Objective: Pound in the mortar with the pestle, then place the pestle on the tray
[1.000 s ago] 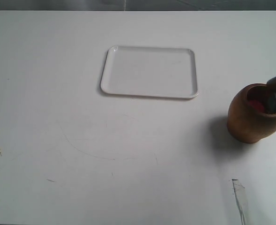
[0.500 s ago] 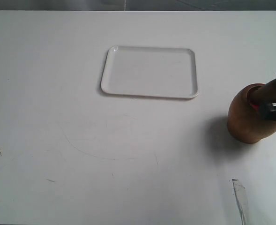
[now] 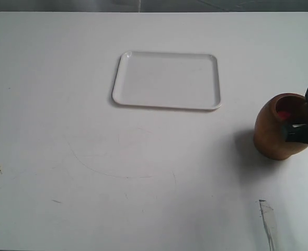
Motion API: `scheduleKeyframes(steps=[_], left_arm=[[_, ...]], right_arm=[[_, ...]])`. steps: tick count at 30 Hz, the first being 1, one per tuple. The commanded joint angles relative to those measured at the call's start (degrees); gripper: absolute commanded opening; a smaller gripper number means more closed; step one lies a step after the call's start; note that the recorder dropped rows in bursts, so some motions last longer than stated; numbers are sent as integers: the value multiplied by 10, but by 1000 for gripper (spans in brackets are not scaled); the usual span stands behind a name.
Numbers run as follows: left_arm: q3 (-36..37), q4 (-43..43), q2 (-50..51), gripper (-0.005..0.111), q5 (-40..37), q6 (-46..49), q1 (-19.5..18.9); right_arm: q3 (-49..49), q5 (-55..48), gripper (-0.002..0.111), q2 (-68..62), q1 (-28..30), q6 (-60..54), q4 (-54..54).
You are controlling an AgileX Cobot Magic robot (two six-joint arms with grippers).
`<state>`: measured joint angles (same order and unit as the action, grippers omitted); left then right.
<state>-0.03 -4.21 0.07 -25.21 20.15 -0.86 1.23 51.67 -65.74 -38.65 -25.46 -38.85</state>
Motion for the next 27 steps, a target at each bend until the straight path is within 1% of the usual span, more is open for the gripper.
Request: scheduleKeyframes(steps=[1,3,6,9,14,17,20,23,27], left_arm=[[0,4,-1,0,2,-5,4],[0,4,-1,0,2,-5,4],[0,4,-1,0,2,-5,4],[0,4,-1,0,2,-5,4],[0,4,-1,0,2,-5,4],[0,4,-1,0,2,-5,4],[0,4,-1,0,2,-5,4],[0,4,-1,0,2,-5,4],[0,4,-1,0,2,-5,4]], right_arm=[[-4,64,0,14,-1,44,28],[-3,81,0,41,-1,69,59],[21,47,0,98,-1,71,68],[58,-27,0,167,-1,34,72],[112,-188,0,264,-1,-39,58],[118,-233,0,290,-1,-101,-1],[118,-245,0,286,-1,-213,-121],[118,-255,0,260,-1,-293,-215],[109,-239,0,183,-1,-298,-215]])
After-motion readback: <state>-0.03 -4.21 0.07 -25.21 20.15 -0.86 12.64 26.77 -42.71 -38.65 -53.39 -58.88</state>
